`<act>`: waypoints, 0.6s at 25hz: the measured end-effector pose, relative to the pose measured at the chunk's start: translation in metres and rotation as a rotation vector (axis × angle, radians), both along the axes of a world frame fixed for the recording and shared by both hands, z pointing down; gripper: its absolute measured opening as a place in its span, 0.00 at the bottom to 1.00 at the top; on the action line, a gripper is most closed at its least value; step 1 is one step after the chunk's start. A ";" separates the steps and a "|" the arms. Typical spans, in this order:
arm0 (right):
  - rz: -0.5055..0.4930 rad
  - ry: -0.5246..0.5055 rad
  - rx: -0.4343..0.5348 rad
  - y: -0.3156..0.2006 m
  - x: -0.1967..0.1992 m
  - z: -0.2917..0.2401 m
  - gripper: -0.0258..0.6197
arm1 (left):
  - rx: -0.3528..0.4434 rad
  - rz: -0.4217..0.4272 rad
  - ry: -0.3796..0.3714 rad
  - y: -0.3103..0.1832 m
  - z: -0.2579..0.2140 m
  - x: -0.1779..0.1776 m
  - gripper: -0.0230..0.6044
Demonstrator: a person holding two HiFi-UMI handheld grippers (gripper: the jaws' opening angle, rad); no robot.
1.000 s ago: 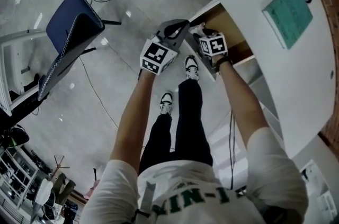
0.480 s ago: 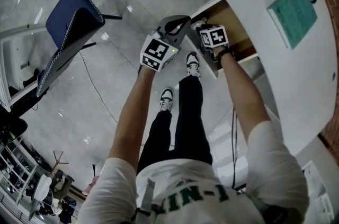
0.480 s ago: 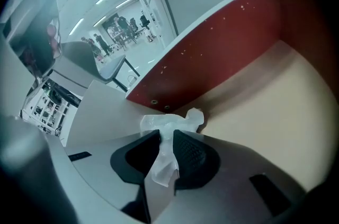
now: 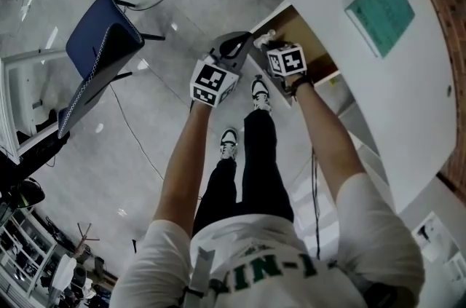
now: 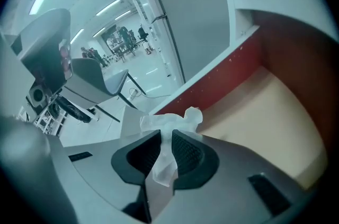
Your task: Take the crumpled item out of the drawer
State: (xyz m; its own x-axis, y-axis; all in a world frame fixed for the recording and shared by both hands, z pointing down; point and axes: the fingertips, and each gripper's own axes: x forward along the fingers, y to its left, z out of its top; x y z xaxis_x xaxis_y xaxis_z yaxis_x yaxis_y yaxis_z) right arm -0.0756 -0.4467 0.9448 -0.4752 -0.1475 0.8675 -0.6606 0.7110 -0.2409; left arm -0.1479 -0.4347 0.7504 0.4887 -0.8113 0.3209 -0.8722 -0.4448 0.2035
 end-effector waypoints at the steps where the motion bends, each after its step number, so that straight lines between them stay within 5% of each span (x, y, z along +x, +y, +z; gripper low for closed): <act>1: 0.007 -0.005 0.009 0.001 0.000 -0.008 0.14 | 0.001 0.000 -0.010 0.002 -0.003 0.000 0.03; 15: 0.212 -0.102 0.055 0.058 0.045 -0.141 0.14 | -0.008 -0.020 -0.026 0.063 -0.093 0.020 0.03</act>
State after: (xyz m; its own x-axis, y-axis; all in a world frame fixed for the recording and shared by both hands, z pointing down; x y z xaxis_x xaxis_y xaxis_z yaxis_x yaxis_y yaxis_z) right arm -0.0302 -0.3887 0.8038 -0.5134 -0.2994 0.8042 -0.7707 0.5729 -0.2788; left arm -0.1282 -0.3712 0.6578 0.4639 -0.8181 0.3399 -0.8859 -0.4259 0.1838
